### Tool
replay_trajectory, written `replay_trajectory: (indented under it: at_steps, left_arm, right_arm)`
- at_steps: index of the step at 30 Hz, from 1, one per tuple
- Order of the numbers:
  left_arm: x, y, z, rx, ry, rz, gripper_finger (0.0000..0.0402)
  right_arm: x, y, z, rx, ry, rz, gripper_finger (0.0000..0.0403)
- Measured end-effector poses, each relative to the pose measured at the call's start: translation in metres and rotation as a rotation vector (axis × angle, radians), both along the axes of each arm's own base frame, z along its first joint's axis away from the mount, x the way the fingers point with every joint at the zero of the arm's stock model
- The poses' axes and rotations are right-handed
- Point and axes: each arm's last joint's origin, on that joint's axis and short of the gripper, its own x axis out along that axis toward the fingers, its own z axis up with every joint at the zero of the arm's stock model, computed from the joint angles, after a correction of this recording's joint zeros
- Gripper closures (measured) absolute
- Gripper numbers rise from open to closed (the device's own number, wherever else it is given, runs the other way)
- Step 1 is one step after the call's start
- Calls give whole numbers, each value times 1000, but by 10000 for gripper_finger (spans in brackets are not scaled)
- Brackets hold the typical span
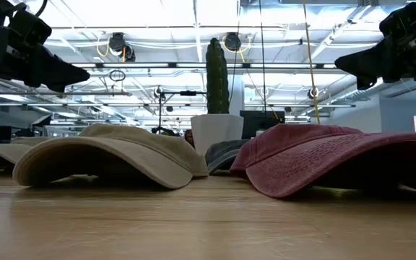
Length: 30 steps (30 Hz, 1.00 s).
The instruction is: Pick & Place hat
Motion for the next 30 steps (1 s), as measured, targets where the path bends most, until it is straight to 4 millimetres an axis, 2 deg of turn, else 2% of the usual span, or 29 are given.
replay_trajectory:
  at_steps: [30]
  left_arm:
    - [0, 0, 0, 0, 0, 0, 337]
  right_arm:
    - [0, 0, 0, 0, 0, 0, 399]
